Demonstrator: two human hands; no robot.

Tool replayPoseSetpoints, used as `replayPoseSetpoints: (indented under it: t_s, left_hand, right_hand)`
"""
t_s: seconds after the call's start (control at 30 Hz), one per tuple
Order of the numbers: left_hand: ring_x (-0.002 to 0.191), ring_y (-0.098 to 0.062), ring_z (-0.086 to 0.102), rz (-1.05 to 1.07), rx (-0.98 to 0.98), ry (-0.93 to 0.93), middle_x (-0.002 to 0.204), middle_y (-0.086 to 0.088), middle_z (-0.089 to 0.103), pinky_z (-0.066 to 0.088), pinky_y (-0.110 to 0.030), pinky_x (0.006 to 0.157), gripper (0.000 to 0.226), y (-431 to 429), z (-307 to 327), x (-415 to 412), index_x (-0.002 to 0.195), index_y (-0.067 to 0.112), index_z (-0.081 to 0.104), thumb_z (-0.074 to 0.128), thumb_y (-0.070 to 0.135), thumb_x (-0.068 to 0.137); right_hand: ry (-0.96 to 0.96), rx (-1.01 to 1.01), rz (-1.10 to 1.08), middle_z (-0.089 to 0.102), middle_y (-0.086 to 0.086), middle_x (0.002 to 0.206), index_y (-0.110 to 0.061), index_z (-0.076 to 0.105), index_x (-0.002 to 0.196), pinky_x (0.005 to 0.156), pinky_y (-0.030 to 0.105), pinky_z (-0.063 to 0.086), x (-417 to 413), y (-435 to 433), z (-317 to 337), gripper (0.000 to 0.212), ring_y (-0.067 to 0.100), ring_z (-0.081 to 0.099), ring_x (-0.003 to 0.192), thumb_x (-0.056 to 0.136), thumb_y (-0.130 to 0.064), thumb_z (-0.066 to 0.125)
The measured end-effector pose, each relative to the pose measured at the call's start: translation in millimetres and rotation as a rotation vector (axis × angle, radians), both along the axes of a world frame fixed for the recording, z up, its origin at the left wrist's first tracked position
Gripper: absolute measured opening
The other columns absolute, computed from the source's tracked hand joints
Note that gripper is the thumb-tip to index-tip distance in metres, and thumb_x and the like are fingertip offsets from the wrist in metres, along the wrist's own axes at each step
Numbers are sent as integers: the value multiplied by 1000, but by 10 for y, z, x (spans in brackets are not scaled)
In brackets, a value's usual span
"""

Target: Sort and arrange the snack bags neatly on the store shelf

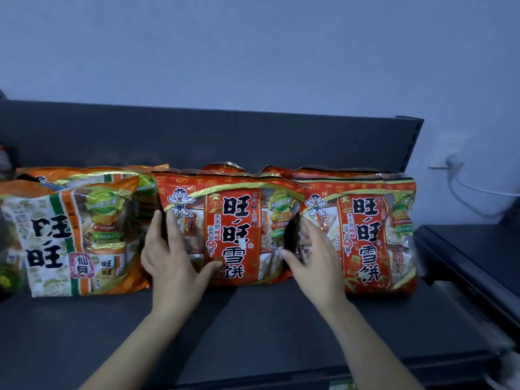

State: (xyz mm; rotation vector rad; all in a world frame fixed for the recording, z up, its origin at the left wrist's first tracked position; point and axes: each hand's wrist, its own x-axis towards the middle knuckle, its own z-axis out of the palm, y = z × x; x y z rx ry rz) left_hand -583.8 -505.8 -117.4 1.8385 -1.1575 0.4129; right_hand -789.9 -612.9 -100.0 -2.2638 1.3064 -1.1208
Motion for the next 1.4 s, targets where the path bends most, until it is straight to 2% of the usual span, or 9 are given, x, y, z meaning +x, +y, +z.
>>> replayPoseSetpoints:
  t_s: [0.1, 0.2, 0.43, 0.57, 0.7, 0.8, 1.1, 1.27, 1.4]
  left_hand:
    - [134, -33, 28, -238, -156, -334, 145, -16, 27, 30, -52, 106, 93, -84, 105, -352, 144, 12, 32, 85, 19, 68]
    - [127, -26, 38, -508, 19, -335, 137, -11, 42, 41, -44, 103, 75, -262, 100, -757, 141, 9, 42, 79, 21, 76]
    - [140, -24, 30, -492, 529, 127, 157, -5, 16, 38, -36, 106, 120, -806, 54, -1477, 151, 16, -16, 75, 45, 78]
    - [111, -23, 59, -430, 558, 385, 140, -8, 50, 53, -37, 88, 133, -1028, -39, -1600, 146, 20, -29, 80, 41, 74]
    - [101, -22, 63, -354, 421, 370, 141, -7, 50, 54, -32, 73, 128, -1065, -53, -1622, 147, 31, -25, 81, 33, 75]
    - [100, -24, 63, -262, 460, 267, 141, -13, 47, 48, -30, 64, 116, -1077, -92, -1612, 150, 23, -20, 74, 32, 82]
    - [138, -28, 33, -157, 447, 104, 153, -15, 25, 38, -32, 104, 100, -1047, -117, -1748, 152, 3, -3, 69, 27, 87]
    - [142, -27, 23, -156, 449, 25, 157, -12, 14, 38, -30, 104, 98, -901, -38, -1773, 152, 4, -6, 68, 14, 88]
    - [143, -26, 19, -212, 453, -79, 156, -10, 15, 36, -31, 107, 88, -699, -5, -1725, 153, 7, -1, 61, 18, 92]
  right_hand:
    - [-34, -94, -102, 53, -1, 133, -19, 43, 142, 102, 41, 44, -229, -97, 108, 69, 20, 49, 124, 83, -35, 74]
    - [-14, -138, -208, 50, 7, 134, -12, 44, 141, 103, 40, 39, -489, -193, 139, 75, 25, 44, 126, 78, -35, 79]
    - [40, 94, -366, 24, 17, 153, -16, 11, 153, 110, 60, 29, -1109, -498, 15, 127, 37, 25, 140, 58, -63, 81]
    - [-40, 378, -331, 1, 12, 162, -24, -11, 153, 114, 62, 19, -1348, -660, -9, 147, 32, 7, 148, 49, -67, 83]
    - [-102, 335, -213, 36, 8, 150, -35, -6, 151, 108, 58, 34, -1443, -740, -79, 145, 29, 35, 138, 43, -63, 87]
    - [-16, 234, -199, 42, 9, 142, -32, -2, 152, 102, 52, 44, -1436, -708, -159, 132, 28, 43, 130, 58, -47, 89]
    - [164, 174, -159, 36, 13, 143, -24, -11, 153, 96, 47, 45, -1484, -724, -152, 127, 31, 41, 131, 69, -51, 81]
    - [332, 92, -276, 4, 16, 160, -17, 1, 154, 115, 47, 24, -1482, -552, -54, 111, 33, 12, 147, 77, -50, 75]
    - [372, -55, -269, 8, 11, 161, -18, 13, 152, 118, 45, 16, -1434, -327, -39, 97, 29, 4, 149, 81, -45, 73]
